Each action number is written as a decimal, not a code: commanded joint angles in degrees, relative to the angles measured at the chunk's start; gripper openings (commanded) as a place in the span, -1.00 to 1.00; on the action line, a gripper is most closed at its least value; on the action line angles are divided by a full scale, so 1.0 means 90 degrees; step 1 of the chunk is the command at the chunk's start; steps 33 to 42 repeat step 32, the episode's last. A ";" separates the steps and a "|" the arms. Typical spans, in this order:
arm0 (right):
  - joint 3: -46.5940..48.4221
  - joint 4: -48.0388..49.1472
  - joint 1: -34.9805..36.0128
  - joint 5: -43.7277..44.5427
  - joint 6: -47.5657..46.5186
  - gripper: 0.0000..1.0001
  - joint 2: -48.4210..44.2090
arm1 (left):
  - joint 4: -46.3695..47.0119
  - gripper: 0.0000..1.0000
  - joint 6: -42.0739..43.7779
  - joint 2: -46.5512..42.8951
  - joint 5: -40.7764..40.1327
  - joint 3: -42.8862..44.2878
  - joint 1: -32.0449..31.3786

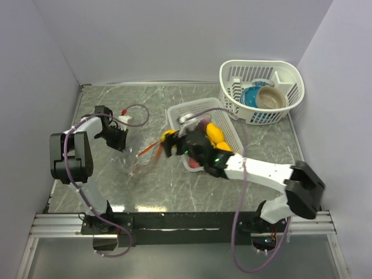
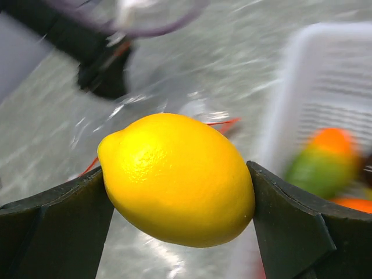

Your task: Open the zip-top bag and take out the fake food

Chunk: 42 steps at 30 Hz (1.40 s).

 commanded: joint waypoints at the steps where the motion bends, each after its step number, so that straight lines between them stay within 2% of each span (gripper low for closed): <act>1: -0.0450 -0.0603 -0.1064 0.0474 0.0245 -0.02 -0.0878 | 0.0055 -0.98 -0.0569 -0.0248 0.0649 0.0728 -0.0198; 2: -0.0450 -0.0712 -0.1346 0.0522 0.0216 0.04 -0.0938 | 0.0055 -0.99 -0.0638 -0.0345 0.0737 0.0825 -0.0228; 6: -0.0295 -0.1307 -0.1846 0.0485 0.0390 1.00 -0.1075 | 0.0172 -0.98 -0.1067 -0.0677 0.1128 0.1090 -0.0287; 8: -0.0031 -0.1513 -0.2051 0.0222 0.0479 1.00 -0.0959 | 0.0299 -0.47 -0.1214 -0.0882 0.1178 0.1051 -0.0287; 9: 0.0086 -0.1784 -0.2072 0.0211 0.0547 1.00 -0.0842 | 0.0435 0.44 -0.1331 -0.0941 0.1120 0.0954 -0.0287; 10: 0.0348 -0.1932 -0.2072 0.0210 0.0557 1.00 -0.0783 | 0.0465 0.79 -0.1332 -0.1067 0.1090 0.0924 -0.0287; 11: 0.0476 -0.2079 -0.2082 0.0239 0.0567 1.00 -0.0715 | 0.0485 0.98 -0.1313 -0.1136 0.1070 0.0827 -0.0287; 15: 0.1198 -0.3063 -0.2072 0.0298 0.0577 1.00 -0.0402 | 0.0573 0.99 -0.1195 -0.1517 0.1041 0.0670 -0.0277; 18: 0.1288 -0.3436 -0.2062 0.0435 0.0558 1.00 -0.0547 | 0.0544 0.99 -0.1176 -0.1790 0.1157 0.0670 -0.0267; 24: 0.0577 -0.3262 -0.2072 0.0532 0.0324 1.00 -0.1833 | 0.0874 0.99 -0.1419 -0.2386 0.1626 0.0329 -0.0228; 27: 0.0283 -0.3310 -0.2072 0.0591 0.0255 1.00 -0.2323 | 0.1333 0.99 -0.1692 -0.2689 0.1676 -0.0052 -0.0228; 30: 0.0039 -0.3427 -0.2082 0.0630 0.0313 1.00 -0.2636 | 0.1374 0.99 -0.1771 -0.2787 0.1880 -0.0199 -0.0228; 42: -0.0108 -0.3428 -0.2082 0.0727 0.0352 1.00 -0.2793 | 0.1276 0.99 -0.1810 -0.2680 0.1920 -0.0122 -0.0238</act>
